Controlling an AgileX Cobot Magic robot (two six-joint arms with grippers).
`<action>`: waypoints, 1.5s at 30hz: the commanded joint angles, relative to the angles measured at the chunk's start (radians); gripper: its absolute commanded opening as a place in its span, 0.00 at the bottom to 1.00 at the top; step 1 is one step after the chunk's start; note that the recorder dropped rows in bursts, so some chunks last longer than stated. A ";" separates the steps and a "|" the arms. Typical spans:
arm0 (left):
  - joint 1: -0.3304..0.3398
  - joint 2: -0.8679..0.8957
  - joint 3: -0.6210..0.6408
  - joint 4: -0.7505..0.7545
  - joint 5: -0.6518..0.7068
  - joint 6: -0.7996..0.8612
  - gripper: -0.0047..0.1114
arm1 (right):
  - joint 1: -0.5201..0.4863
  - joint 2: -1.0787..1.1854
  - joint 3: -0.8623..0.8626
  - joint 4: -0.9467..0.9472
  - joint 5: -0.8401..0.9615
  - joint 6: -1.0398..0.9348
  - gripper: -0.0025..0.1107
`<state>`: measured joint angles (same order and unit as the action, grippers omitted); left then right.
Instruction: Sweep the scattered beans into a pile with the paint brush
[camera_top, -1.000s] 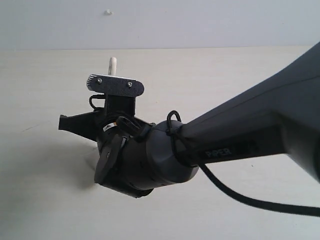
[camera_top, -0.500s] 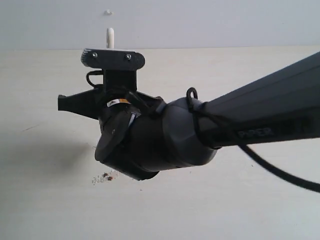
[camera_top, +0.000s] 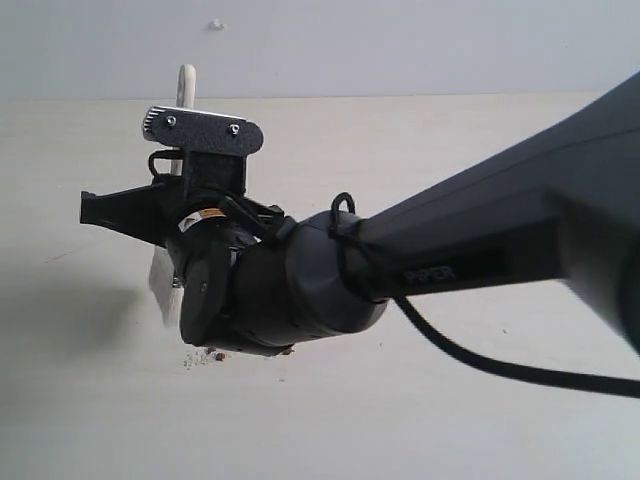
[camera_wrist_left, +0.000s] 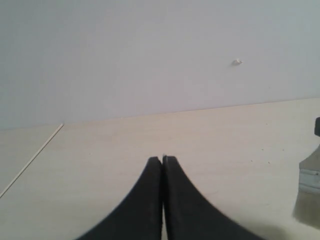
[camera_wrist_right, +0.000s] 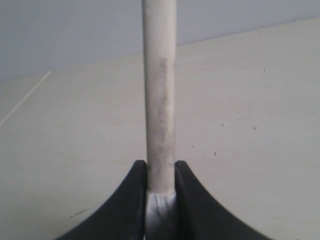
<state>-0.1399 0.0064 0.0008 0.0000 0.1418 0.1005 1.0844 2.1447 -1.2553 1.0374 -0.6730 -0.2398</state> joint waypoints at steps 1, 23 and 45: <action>0.001 -0.006 -0.001 -0.007 -0.001 0.000 0.04 | -0.021 0.046 -0.056 -0.021 0.005 -0.002 0.02; 0.001 -0.006 -0.001 -0.007 -0.001 0.000 0.04 | -0.026 -0.065 -0.067 0.329 0.201 -0.582 0.02; 0.001 -0.006 -0.001 -0.007 -0.001 0.000 0.04 | -0.026 -0.074 -0.005 0.296 0.478 -0.629 0.02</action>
<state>-0.1399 0.0064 0.0008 0.0000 0.1418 0.1005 1.0613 2.0852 -1.2748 1.3359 -0.1446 -0.8537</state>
